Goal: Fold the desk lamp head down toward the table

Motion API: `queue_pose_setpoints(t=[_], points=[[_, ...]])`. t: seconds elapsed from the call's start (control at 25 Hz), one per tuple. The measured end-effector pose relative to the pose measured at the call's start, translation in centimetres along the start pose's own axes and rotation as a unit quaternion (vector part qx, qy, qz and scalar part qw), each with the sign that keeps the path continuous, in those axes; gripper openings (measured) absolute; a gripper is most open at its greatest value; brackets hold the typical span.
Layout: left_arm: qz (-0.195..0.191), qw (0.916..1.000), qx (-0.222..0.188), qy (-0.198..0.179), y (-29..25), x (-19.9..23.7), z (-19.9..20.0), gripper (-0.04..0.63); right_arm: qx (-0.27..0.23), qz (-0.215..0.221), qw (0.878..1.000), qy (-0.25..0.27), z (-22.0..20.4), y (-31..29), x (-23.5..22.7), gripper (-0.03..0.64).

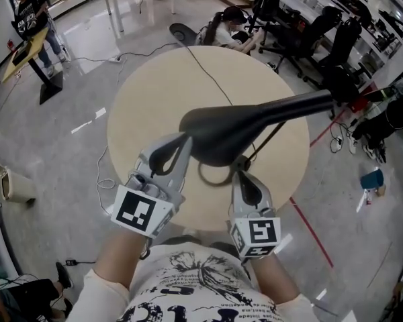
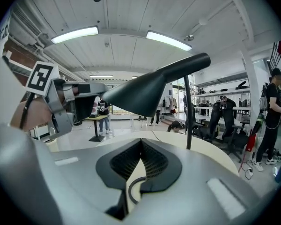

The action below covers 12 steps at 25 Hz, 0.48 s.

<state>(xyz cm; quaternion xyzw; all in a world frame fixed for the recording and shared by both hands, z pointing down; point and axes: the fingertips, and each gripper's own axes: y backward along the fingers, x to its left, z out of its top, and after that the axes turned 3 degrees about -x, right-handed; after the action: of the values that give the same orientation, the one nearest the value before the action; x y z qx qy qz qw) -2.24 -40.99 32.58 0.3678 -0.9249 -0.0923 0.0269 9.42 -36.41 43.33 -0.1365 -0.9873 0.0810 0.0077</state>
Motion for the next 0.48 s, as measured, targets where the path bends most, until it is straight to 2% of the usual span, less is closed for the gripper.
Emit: queue_pose_setpoints(t=[0.2,0.48], points=[[-0.015,0.9991,0.036,0.020,-0.8,-0.8,-3.5,0.006,0.013,-0.010,1.000,0.001,-1.2,0.5,-0.2,0.009],[-0.035,0.9965,0.063,0.042,-2.0,-2.2,-7.3,0.006,0.027,-0.039,0.999,0.005,-2.5,1.2,-1.7,0.009]])
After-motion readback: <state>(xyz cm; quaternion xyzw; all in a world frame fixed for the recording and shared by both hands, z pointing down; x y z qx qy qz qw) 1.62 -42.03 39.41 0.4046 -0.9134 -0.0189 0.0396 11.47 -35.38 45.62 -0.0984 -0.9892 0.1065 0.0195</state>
